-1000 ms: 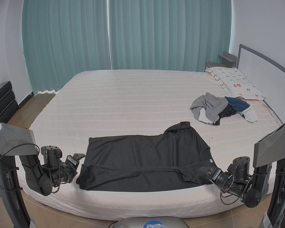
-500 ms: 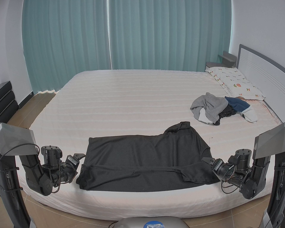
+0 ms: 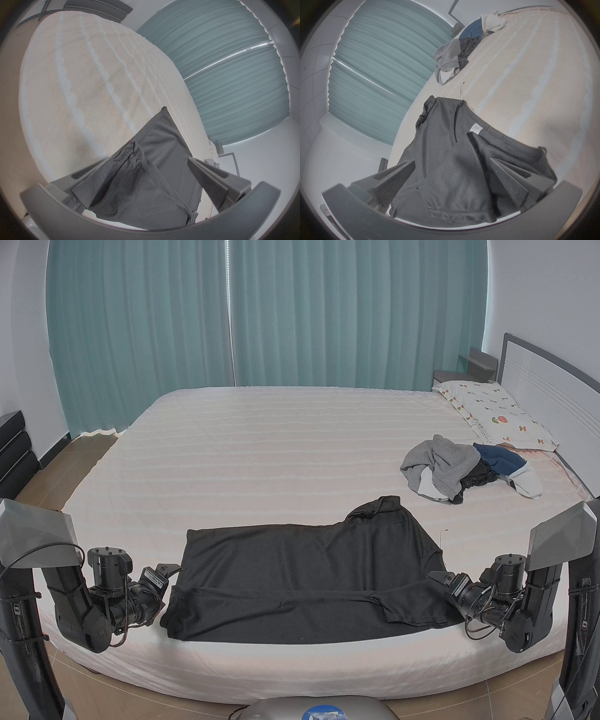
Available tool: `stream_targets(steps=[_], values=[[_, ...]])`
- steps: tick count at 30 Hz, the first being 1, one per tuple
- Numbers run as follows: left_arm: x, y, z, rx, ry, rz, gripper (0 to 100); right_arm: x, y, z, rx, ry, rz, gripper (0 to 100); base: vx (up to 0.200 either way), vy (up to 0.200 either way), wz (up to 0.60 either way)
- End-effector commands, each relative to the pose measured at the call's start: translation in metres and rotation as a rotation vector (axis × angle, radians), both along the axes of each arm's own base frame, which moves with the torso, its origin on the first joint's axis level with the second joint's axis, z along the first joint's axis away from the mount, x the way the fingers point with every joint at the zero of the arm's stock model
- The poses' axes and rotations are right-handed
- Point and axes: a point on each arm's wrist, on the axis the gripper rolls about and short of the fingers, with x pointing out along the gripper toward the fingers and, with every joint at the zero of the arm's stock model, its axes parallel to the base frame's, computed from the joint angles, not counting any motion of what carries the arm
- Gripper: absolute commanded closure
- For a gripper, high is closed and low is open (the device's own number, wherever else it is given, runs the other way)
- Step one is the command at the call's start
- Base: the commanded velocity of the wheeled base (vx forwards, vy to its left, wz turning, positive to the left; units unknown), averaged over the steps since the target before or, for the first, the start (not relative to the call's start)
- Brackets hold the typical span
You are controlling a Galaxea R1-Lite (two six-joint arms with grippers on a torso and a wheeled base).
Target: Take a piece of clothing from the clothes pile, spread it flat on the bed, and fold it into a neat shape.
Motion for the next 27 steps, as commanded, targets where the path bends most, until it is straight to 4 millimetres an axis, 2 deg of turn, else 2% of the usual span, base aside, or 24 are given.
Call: stream_targets(steps=[1, 2, 3, 9, 10, 15, 21, 26, 27], values=[[0.000, 0.000, 0.000, 0.000, 0.001, 0.000, 0, 0.008, 0.000, -0.008, 0.004, -0.008, -0.006, 0, 0.000, 0.000, 0.00], [0.000, 0.000, 0.000, 0.000, 0.001, 0.000, 0, 0.008, 0.000, -0.009, 0.004, -0.007, -0.006, 0, 0.000, 0.000, 0.00], [0.000, 0.000, 0.000, 0.000, 0.001, 0.000, 0, 0.008, 0.000, -0.009, 0.002, -0.007, -0.009, 100, 0.000, 0.000, 0.00], [0.000, 0.000, 0.000, 0.000, 0.001, 0.000, 0, 0.009, -0.001, -0.009, 0.002, -0.012, -0.018, 100, 0.000, 0.000, 0.00], [0.000, 0.000, 0.000, 0.000, 0.001, 0.000, 0, 0.012, -0.008, -0.007, 0.003, -0.024, -0.042, 100, 0.000, 0.000, 0.00], [0.002, 0.000, 0.000, 0.000, -0.005, 0.000, 0, 0.016, -0.013, -0.005, 0.028, -0.035, -0.068, 100, 0.000, 0.000, 0.00], [0.004, 0.002, 0.002, -0.003, -0.015, 0.005, 0, 0.016, -0.015, -0.004, 0.045, -0.033, -0.077, 100, 0.000, 0.000, 0.00], [0.006, 0.002, 0.006, 0.005, -0.031, -0.002, 0, 0.011, -0.008, -0.003, 0.045, -0.019, -0.055, 100, 0.000, 0.000, 0.00], [0.006, 0.002, 0.007, 0.006, -0.036, -0.003, 0, 0.010, -0.006, -0.002, 0.042, -0.022, -0.051, 0, 0.000, 0.000, 0.00]])
